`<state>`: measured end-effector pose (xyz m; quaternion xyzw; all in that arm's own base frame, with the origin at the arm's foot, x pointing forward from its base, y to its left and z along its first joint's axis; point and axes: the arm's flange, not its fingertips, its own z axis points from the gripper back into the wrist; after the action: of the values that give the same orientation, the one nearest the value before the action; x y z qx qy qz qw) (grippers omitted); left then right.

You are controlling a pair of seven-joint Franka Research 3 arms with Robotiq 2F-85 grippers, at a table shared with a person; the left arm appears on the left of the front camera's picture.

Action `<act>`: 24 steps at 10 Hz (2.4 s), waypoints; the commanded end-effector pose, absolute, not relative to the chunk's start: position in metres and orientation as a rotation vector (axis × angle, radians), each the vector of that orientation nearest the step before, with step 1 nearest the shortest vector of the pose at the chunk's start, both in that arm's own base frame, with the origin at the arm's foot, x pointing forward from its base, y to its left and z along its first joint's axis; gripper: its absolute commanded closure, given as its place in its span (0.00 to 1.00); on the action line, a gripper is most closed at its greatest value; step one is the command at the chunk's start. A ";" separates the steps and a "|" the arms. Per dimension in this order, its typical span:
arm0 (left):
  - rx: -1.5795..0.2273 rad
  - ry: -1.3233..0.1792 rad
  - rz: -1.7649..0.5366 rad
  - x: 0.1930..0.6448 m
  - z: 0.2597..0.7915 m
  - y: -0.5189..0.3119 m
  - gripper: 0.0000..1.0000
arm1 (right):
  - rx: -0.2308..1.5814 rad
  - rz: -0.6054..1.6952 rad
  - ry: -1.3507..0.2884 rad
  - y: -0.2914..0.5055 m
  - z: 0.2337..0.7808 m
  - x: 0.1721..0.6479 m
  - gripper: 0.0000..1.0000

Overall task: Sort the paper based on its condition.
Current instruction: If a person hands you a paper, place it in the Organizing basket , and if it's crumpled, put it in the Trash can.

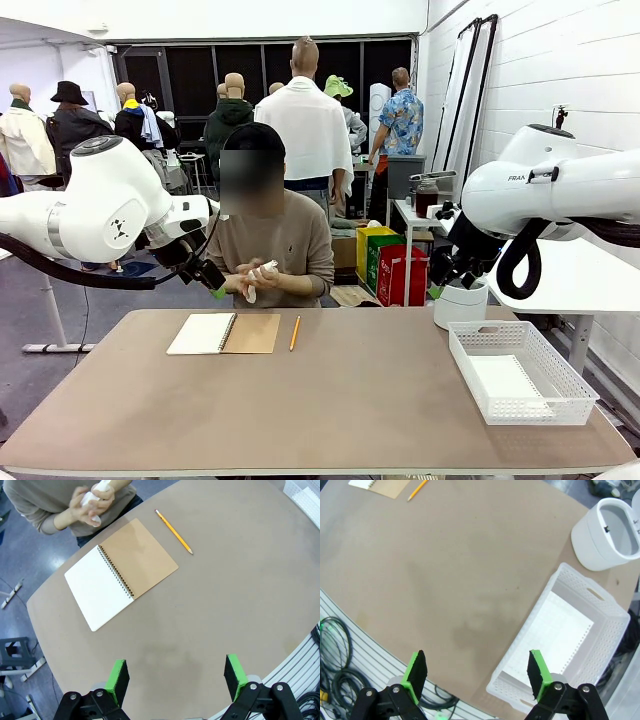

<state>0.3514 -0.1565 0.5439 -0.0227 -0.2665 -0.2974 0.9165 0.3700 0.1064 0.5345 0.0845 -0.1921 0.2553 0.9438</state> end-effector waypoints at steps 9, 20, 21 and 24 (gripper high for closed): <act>-0.039 -0.549 -0.615 0.352 0.544 -0.155 0.00 | 0.174 0.522 -0.384 0.107 0.536 0.370 0.00; -0.039 -0.549 -0.615 0.352 0.544 -0.155 0.00 | 0.174 0.522 -0.384 0.107 0.536 0.370 0.00; -0.039 -0.549 -0.615 0.352 0.544 -0.155 0.00 | 0.174 0.522 -0.384 0.107 0.536 0.370 0.00; -0.039 -0.549 -0.615 0.352 0.544 -0.155 0.00 | 0.174 0.522 -0.384 0.107 0.536 0.370 0.00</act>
<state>0.3514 -0.1565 0.5439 -0.0227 -0.2665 -0.2974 0.9165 0.3700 0.1064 0.5345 0.0845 -0.1921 0.2553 0.9438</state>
